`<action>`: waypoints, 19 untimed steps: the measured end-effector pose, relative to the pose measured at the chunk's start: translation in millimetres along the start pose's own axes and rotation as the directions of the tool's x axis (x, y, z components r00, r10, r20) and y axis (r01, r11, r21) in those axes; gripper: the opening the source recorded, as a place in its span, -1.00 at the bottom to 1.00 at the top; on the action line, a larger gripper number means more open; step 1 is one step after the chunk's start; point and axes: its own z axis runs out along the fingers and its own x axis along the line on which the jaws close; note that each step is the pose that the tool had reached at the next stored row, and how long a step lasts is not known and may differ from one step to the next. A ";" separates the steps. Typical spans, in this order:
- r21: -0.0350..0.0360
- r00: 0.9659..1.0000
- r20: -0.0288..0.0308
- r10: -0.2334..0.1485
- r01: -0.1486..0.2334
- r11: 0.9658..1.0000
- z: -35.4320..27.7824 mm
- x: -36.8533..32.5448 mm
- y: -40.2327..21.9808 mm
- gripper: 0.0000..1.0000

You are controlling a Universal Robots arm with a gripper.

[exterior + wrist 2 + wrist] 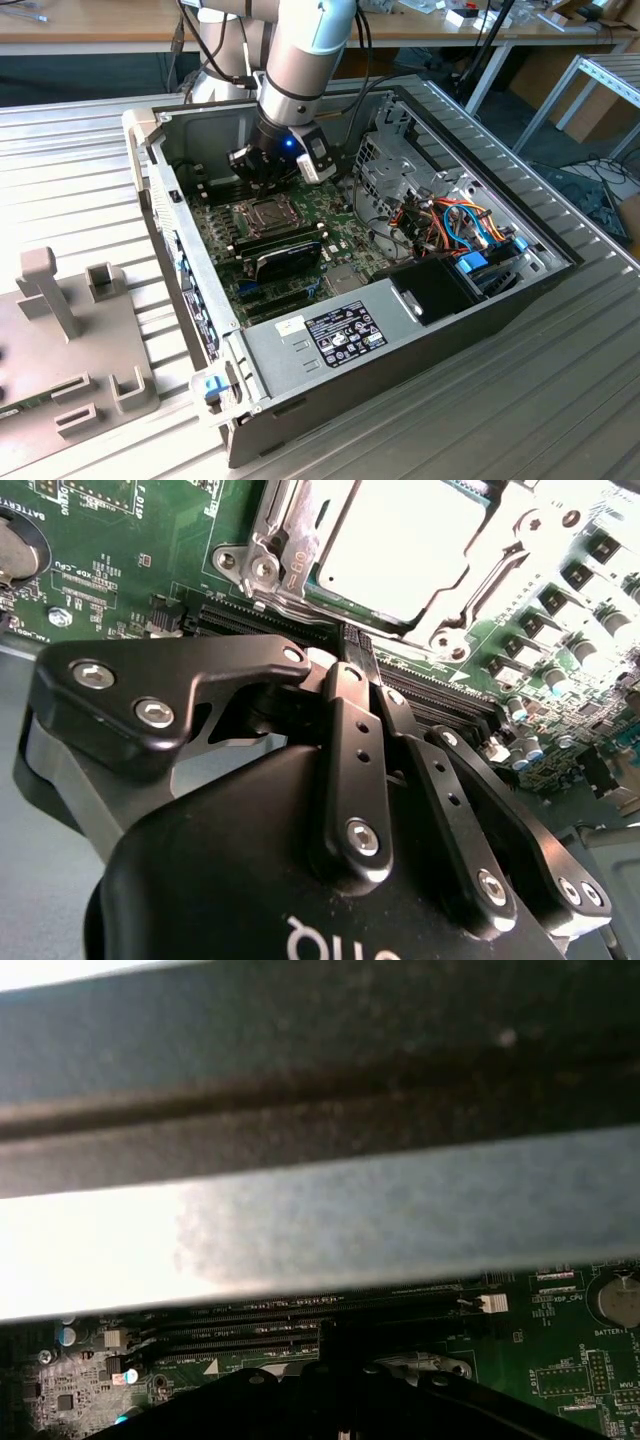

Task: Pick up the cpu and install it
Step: 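Install the first cpu locking lever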

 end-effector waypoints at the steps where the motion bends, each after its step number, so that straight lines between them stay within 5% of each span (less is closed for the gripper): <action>1: -0.001 1.000 0.000 0.000 0.000 1.000 0.1 0.0 0.0 -0.79; 19: -0.003 1.000 0.000 0.000 0.000 1.000 -0.3 0.2 2.3 -0.79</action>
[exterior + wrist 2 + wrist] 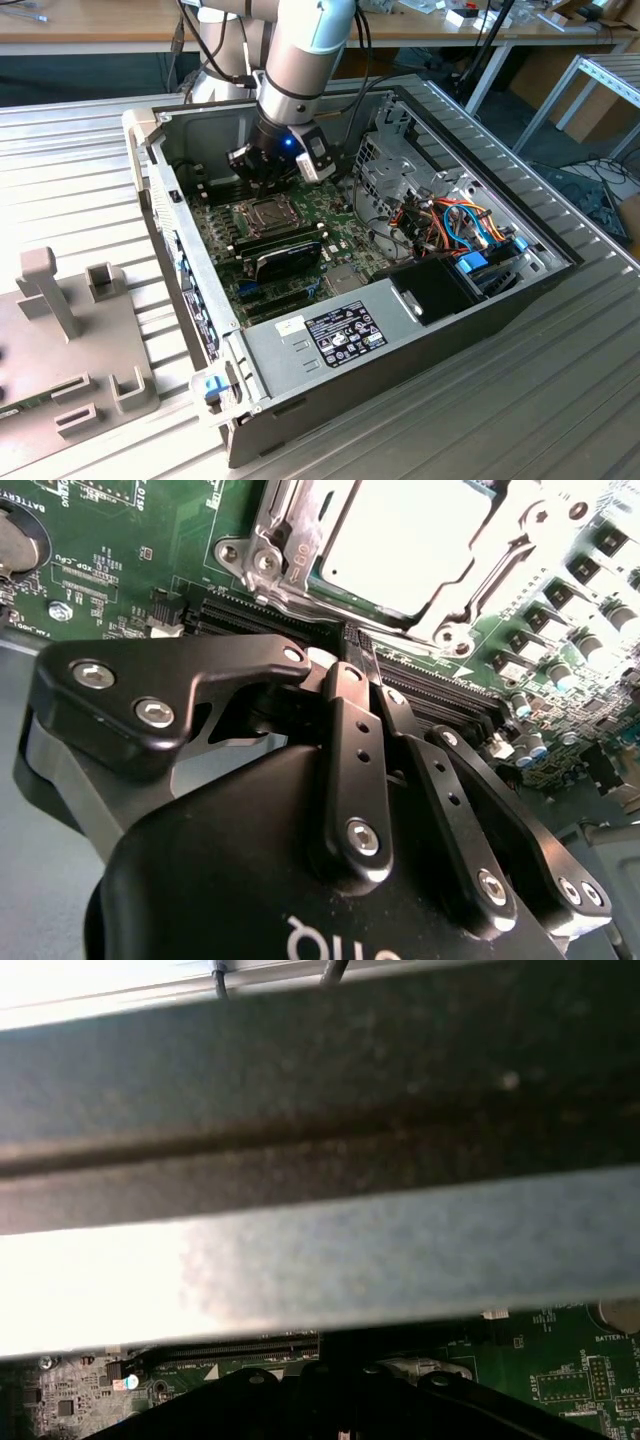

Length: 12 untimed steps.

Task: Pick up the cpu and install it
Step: 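Install the first cpu locking lever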

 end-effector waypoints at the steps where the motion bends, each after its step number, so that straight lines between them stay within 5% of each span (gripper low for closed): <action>1: 0.000 1.000 0.000 0.000 0.000 1.000 -0.4 0.0 0.0 -0.79; 12: 0.001 1.000 0.000 0.000 0.000 1.000 -15.9 1.3 2.1 -0.79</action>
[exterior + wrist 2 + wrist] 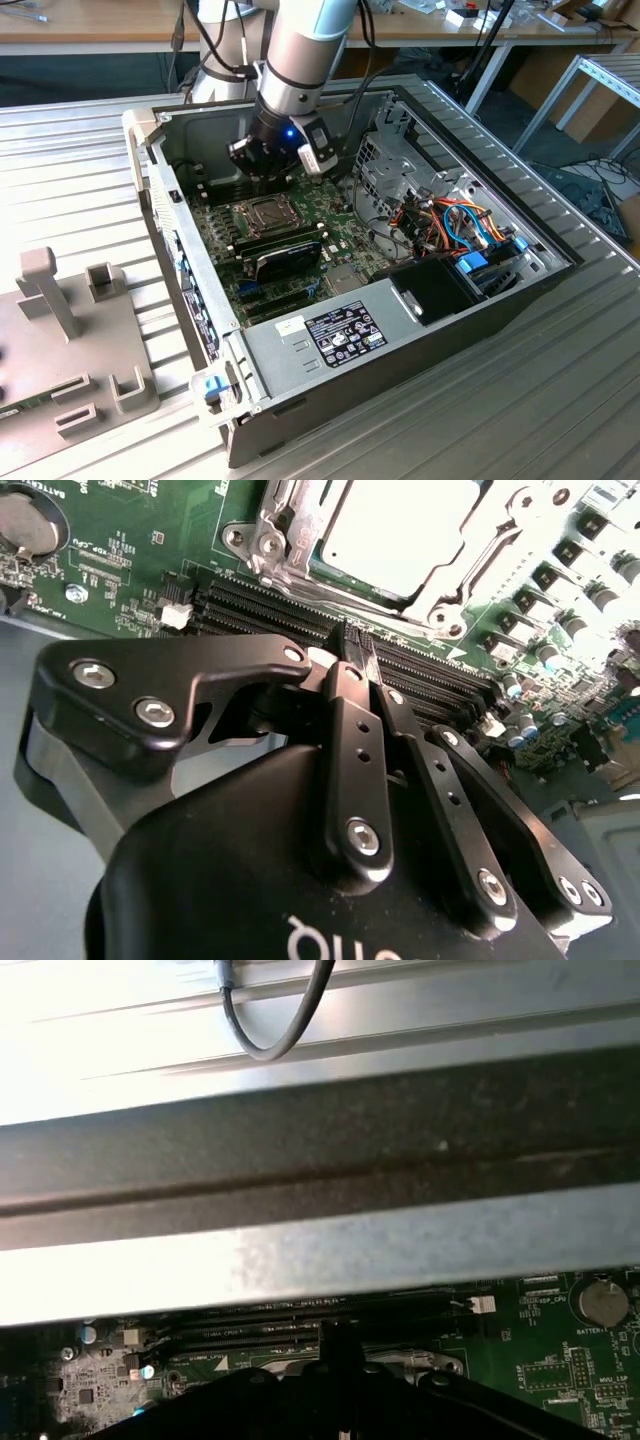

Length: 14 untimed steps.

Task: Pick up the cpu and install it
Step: 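Install the first cpu locking lever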

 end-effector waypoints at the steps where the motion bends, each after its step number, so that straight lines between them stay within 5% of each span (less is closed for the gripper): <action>1: 0.000 1.000 0.000 0.000 0.000 1.000 -1.5 0.1 0.2 -0.79; 8: 0.002 1.000 0.000 0.000 0.000 1.000 -16.6 1.3 2.3 -0.79; 14: 0.007 1.000 0.001 0.000 0.000 1.000 -17.7 1.4 2.3 -0.79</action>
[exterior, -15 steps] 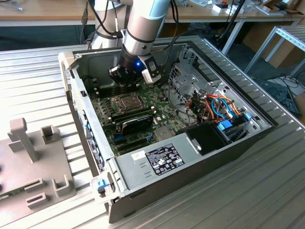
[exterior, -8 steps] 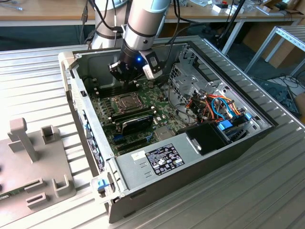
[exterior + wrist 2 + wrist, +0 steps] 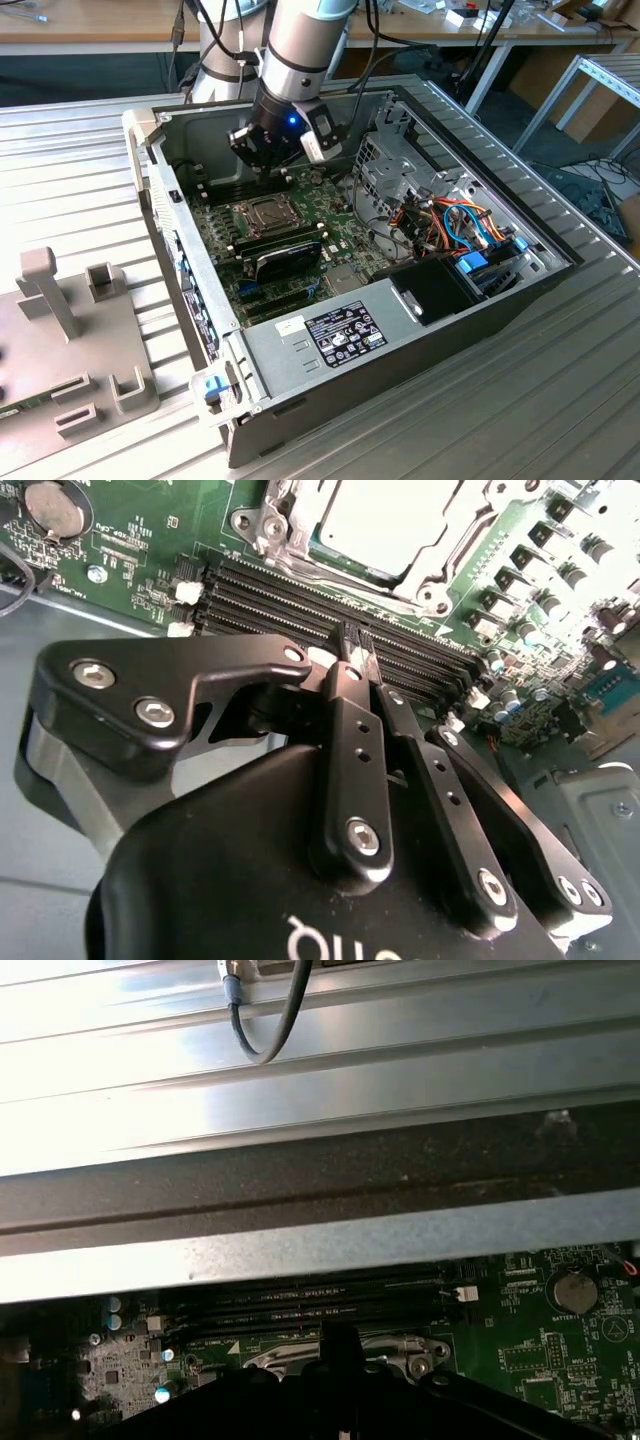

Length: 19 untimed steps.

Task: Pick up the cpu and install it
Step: 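Install the first cpu locking lever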

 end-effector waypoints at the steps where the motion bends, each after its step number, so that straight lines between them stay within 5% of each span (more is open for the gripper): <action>1: 0.000 1.000 0.000 0.000 0.000 1.000 -0.1 -0.1 -0.5 -0.79; 8: 0.002 1.000 0.000 0.000 0.000 1.000 -1.8 -1.6 -13.5 -0.79; 10: 0.010 1.000 0.001 0.001 -0.001 1.000 -2.3 -2.0 -16.9 -0.79; 11: 0.017 1.000 0.002 0.001 -0.001 1.000 -2.4 -2.2 -18.0 -0.79; 12: 0.031 1.000 0.004 0.002 -0.002 1.000 -2.7 -2.3 -19.5 -0.79; 13: 0.054 1.000 0.007 0.003 -0.004 0.999 -3.1 -2.5 -21.0 -0.79; 15: 0.080 1.000 0.010 0.005 -0.005 0.997 -3.3 -2.6 -22.3 -0.79; 16: 0.108 0.999 0.033 0.003 -0.007 0.994 -3.3 -1.8 -22.6 -0.79; 17: 0.110 0.998 0.062 0.000 -0.006 0.994 -3.2 -0.7 -22.8 -0.79; 19: 0.107 0.996 0.094 -0.004 -0.006 0.994 -3.0 1.5 -23.1 -0.79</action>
